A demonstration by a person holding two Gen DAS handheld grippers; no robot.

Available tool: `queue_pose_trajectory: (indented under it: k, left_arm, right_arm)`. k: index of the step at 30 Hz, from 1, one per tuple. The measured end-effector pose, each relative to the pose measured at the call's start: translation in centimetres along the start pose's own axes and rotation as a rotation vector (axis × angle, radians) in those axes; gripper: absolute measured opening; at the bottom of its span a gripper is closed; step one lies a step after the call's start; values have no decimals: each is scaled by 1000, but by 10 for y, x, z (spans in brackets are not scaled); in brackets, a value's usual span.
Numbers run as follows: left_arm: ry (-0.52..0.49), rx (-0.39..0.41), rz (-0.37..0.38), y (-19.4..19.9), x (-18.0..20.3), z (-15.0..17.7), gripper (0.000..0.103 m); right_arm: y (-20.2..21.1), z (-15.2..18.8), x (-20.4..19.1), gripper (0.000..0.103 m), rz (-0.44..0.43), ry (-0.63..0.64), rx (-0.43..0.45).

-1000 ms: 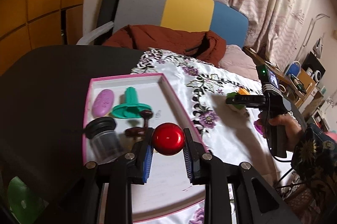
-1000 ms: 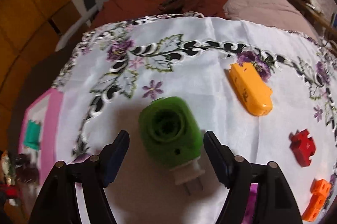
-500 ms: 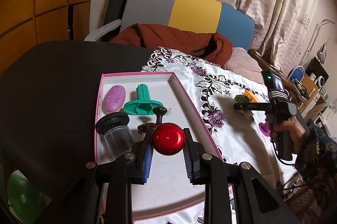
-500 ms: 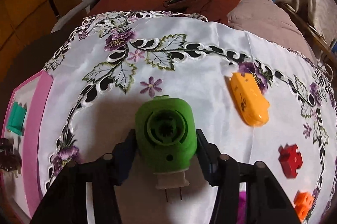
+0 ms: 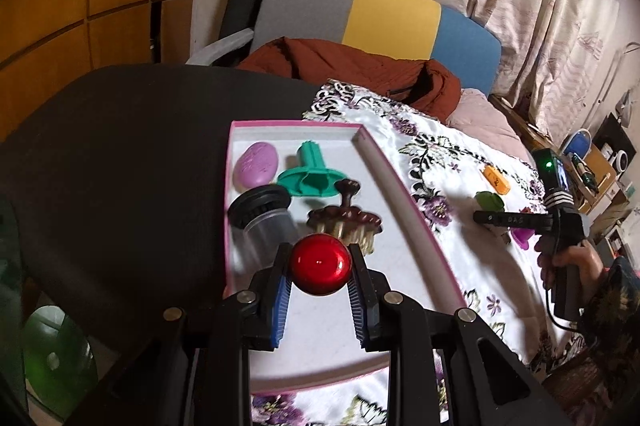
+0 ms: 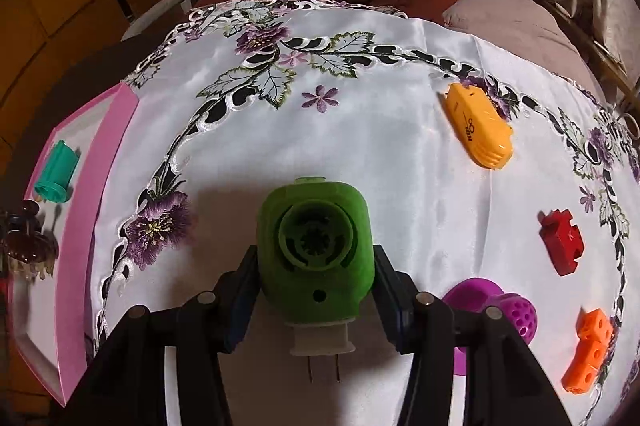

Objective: Organize rigid objects
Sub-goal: 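Carry the red tube over the tray with the left gripper while the right gripper lifts the plug, then lower the red tube into the tray and open the left gripper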

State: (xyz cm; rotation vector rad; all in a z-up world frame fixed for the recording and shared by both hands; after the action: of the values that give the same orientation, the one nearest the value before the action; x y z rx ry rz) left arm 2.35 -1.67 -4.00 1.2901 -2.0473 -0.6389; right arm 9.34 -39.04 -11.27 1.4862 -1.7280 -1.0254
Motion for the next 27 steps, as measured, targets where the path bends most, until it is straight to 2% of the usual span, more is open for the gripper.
queue_pose_trajectory:
  k: [4, 12, 16, 27]
  left_arm:
    - [4, -27, -4, -4, -2, 6, 26]
    - [-16, -117, 61, -30, 18, 17, 26]
    - [4, -118, 84, -42, 18, 13, 26]
    - [19, -135, 73, -74, 11, -5, 26]
  right_arm:
    - [0, 0, 1, 53, -12, 4, 14]
    - [0, 0, -2, 53, -1, 25, 18]
    - [1, 0, -2, 53, 5, 31, 21]
    - [1, 0, -3, 53, 9, 37, 28]
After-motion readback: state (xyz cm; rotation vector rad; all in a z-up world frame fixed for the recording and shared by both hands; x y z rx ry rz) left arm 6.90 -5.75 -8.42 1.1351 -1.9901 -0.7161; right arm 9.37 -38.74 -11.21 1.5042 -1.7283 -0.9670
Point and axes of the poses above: each gripper's, at about its wrist camera, not at the fingertips, and y roughly against the way its jaws point, x to its right, z to its underside, the point moved 2 cm from there along -y, roughly the way its jaws point, and after that the axes turned 3 degrees about z, right-handed, at the moved point
